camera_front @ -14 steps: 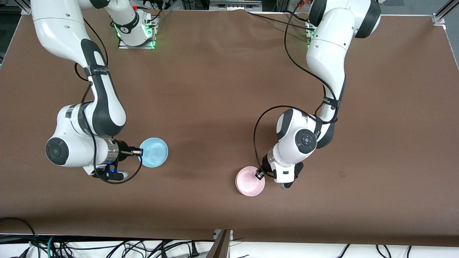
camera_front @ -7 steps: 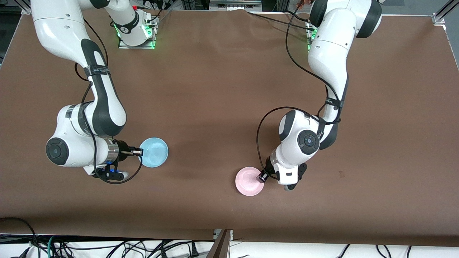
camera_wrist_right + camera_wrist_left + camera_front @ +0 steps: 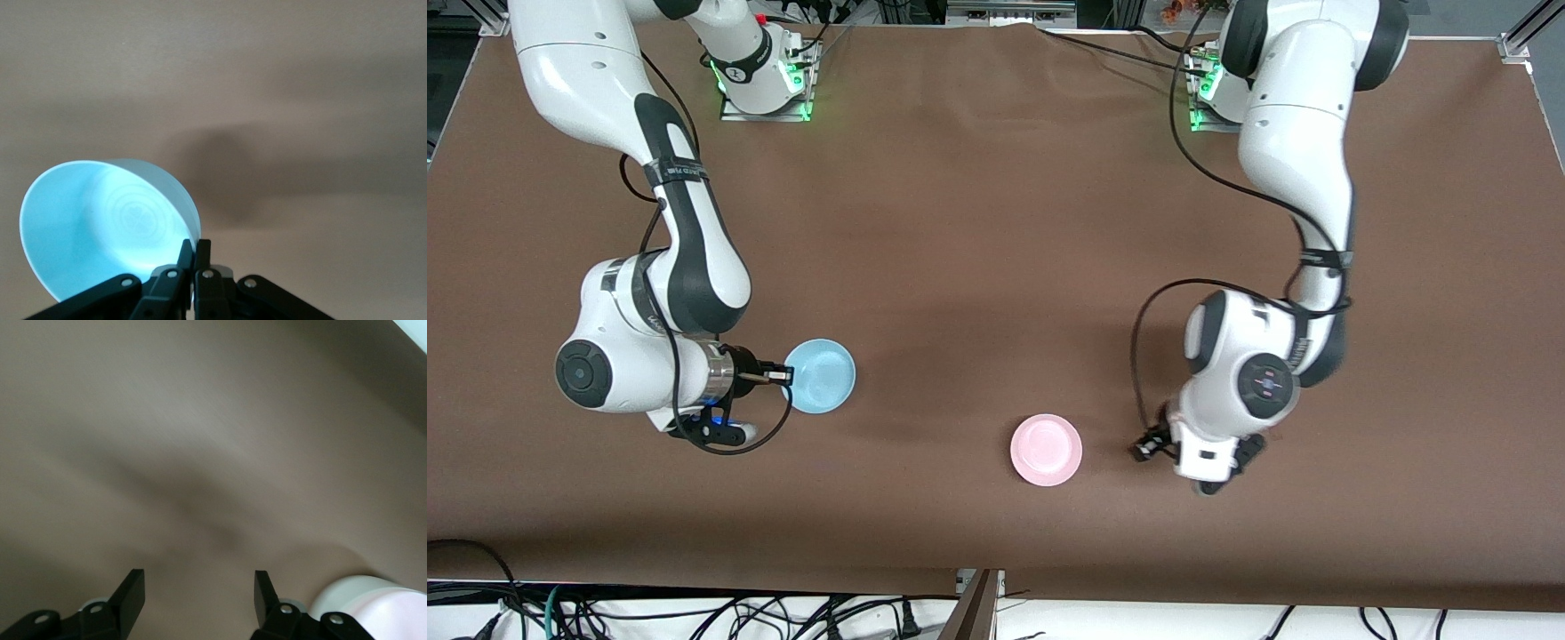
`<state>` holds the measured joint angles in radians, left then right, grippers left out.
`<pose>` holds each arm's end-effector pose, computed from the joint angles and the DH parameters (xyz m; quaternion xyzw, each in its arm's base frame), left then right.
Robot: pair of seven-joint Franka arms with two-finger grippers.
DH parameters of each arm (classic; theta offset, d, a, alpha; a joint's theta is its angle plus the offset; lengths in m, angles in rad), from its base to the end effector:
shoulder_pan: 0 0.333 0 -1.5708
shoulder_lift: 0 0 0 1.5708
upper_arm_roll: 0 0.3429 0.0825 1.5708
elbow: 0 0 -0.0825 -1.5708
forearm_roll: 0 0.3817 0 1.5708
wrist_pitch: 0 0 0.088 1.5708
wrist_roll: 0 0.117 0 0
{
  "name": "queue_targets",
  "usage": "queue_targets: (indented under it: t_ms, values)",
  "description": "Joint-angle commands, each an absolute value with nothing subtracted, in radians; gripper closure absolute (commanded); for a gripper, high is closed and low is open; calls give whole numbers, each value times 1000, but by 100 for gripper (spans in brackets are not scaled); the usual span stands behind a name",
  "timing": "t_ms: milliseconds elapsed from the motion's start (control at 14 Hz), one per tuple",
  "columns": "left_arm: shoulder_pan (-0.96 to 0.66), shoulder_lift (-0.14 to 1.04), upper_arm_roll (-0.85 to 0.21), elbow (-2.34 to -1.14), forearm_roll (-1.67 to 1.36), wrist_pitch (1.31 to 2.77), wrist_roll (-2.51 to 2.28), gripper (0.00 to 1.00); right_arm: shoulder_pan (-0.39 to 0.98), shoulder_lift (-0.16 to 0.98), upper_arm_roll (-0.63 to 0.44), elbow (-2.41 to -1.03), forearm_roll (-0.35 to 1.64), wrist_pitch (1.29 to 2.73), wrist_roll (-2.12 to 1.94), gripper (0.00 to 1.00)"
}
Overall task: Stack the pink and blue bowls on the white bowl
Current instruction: 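Open the left gripper while the right gripper lifts the blue bowl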
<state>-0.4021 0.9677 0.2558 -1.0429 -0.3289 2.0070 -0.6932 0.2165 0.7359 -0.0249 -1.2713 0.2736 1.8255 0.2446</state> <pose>0.7719 -0.2100 0.2669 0.9582 0.2824 -0.0088 0.0456 0.7197 0.1693 0.3170 -0.9863 0.0699 0.1136 0.0975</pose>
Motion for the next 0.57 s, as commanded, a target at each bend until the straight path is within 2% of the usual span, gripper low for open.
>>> queue_targets:
  t_ms: [0,143,287,502]
  values:
    - [-345,919,330,-1048,-313,1918,-375,24,215,736,40,-1223,288,1819,384,100]
    - [-266,881,342,-1048,-314,1869,-177,21,216,756,92,-1194,308,1880,492,100]
    - [-223,827,345,-1048,-311,1827,-10,21,228,776,149,-1193,340,2015,567,100]
    - [-222,735,419,-1049,-310,1757,92,16,294,831,193,-1187,347,2294,681,100]
